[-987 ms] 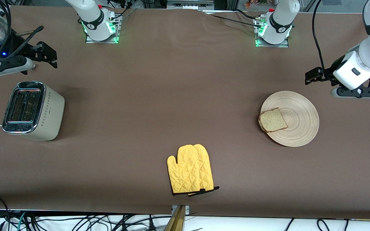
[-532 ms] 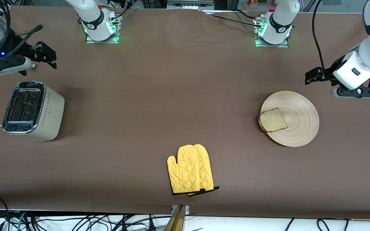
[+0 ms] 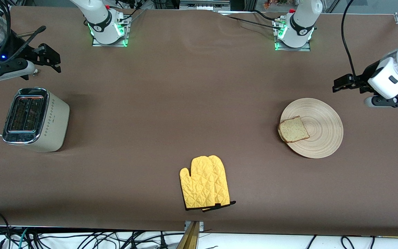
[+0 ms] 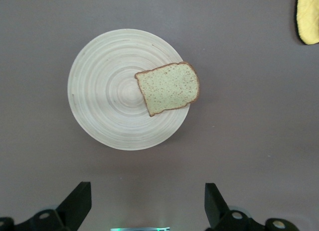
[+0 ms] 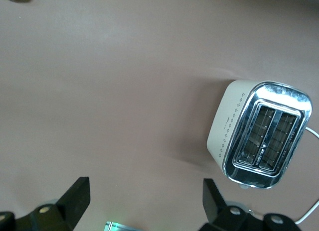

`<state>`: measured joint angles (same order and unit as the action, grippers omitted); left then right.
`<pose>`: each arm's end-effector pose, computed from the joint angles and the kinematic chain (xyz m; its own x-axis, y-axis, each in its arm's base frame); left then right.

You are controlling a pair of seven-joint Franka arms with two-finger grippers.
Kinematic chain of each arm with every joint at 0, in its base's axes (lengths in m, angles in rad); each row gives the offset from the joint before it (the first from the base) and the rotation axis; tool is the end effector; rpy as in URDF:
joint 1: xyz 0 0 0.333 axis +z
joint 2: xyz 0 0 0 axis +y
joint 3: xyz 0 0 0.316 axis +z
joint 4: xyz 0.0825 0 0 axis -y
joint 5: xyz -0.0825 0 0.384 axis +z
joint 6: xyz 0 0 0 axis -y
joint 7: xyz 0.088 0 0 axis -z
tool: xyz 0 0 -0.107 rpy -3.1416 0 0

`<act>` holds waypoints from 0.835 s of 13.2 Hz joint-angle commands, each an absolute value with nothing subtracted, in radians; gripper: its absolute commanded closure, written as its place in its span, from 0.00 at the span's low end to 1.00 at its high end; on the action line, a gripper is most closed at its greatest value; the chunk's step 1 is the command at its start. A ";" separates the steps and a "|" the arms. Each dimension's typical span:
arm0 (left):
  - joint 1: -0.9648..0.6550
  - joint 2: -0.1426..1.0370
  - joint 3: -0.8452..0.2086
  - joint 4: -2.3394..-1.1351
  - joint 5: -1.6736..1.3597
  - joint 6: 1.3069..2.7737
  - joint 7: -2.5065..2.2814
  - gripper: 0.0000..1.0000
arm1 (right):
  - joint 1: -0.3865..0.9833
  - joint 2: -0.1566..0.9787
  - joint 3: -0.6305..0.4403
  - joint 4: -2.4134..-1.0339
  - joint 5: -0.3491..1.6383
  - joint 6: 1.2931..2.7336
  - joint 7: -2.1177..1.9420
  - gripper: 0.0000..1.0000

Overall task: Move plate and put bread in toaster
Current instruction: 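Reach the left gripper to the wooden plate rim and grip it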

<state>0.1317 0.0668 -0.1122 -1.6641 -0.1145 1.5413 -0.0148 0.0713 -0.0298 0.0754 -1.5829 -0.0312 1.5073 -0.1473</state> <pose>0.5620 0.0001 0.5424 0.9814 0.0293 -0.1896 0.0523 -0.9917 0.1174 0.5332 0.0759 0.6297 0.9565 0.2875 -0.0502 0.2890 -0.9570 0.0264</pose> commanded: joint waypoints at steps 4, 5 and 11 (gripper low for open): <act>0.372 0.239 -0.115 -1.629 -0.391 1.520 0.297 0.00 | 0.067 -0.051 0.072 -1.591 -0.015 1.493 -0.160 0.00; 0.420 0.291 -0.115 -1.629 -0.441 1.520 0.352 0.00 | 0.067 -0.051 0.072 -1.592 -0.015 1.491 -0.160 0.00; 0.581 0.632 -0.115 -1.628 -0.719 1.525 0.681 0.00 | 0.067 -0.051 0.072 -1.592 -0.015 1.485 -0.161 0.00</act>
